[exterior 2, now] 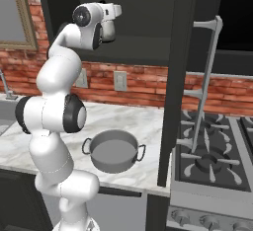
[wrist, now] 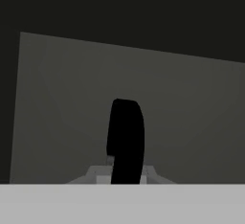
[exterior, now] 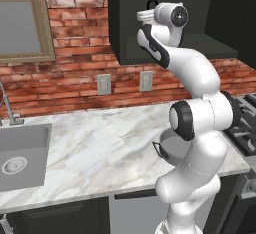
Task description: Pick the kettle from the cabinet and place it on a stove burner. Then pick the pot from the counter and place it on another stove burner. Finally, turn both burners on.
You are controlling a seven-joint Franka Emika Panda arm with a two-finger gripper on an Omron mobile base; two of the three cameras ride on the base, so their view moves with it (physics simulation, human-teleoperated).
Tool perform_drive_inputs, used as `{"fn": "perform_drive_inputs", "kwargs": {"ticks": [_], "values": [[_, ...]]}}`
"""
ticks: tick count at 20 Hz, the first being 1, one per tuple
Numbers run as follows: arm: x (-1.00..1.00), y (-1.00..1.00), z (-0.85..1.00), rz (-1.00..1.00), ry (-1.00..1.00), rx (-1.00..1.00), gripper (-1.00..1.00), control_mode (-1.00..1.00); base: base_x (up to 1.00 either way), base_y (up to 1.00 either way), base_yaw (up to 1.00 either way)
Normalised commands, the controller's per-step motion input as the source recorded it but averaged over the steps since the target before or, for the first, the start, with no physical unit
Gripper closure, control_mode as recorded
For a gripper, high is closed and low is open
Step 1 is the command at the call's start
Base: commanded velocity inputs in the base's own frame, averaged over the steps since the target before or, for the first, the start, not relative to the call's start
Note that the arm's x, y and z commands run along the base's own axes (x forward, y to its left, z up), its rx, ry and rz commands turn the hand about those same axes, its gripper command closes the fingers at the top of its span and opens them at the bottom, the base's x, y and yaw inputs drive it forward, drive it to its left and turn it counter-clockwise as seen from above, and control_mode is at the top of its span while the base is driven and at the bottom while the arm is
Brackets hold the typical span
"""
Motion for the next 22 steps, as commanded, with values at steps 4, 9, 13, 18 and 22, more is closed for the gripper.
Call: {"fn": "perform_drive_inputs", "kwargs": {"ticks": [4,9,13,18,22], "values": [[0.0,0.0,0.0,0.0,0.0,0.0,1.0,-1.0,0.0,0.0,0.0],[-0.01,0.02,0.0,0.0,0.0,0.0,1.0,-1.0,0.0,0.0,0.0],[-0.17,0.0,0.0,-0.03,0.0,0.0,1.0,-1.0,0.0,0.0,0.0],[-0.6,0.0,-0.02,-0.1,-0.01,0.0,1.0,-1.0,0.0,0.0,0.0],[-0.66,0.0,-0.02,-0.1,0.0,0.0,1.0,-1.0,0.0,0.0,0.0]]}}
